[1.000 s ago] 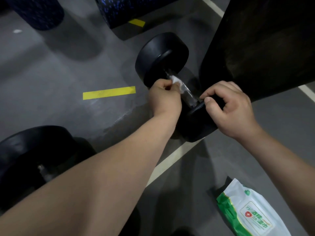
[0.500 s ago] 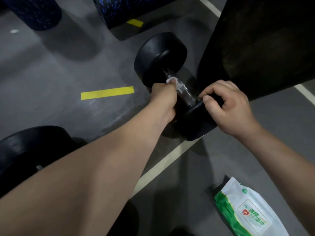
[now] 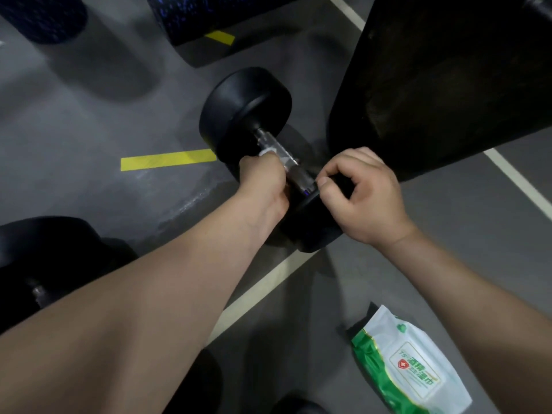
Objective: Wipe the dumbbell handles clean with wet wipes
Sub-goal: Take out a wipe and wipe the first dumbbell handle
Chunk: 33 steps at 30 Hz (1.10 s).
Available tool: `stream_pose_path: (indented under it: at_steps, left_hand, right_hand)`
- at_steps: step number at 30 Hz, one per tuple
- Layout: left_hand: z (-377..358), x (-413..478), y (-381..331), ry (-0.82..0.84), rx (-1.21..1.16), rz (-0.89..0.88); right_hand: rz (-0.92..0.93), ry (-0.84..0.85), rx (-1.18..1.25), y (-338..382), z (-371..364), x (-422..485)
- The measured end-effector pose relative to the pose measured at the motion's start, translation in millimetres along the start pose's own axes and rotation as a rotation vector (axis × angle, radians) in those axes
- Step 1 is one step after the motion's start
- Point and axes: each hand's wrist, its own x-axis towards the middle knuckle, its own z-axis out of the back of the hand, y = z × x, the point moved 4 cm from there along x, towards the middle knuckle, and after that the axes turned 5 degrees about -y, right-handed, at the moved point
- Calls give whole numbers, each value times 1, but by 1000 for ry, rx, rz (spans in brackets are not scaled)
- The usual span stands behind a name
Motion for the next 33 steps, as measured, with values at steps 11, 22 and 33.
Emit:
stream_pose_path:
  at_steps: [11, 22, 33]
  left_hand:
    - [43, -8, -1, -25, 171, 77]
    - [66, -5, 10, -101, 235, 2]
    - [36, -4, 1, 44, 351, -81]
  right_hand:
    - [-66, -49, 16, 34, -24, -39]
    - [-209, 99, 410, -14, -23, -22]
    - [-466, 95, 472, -37, 3, -23]
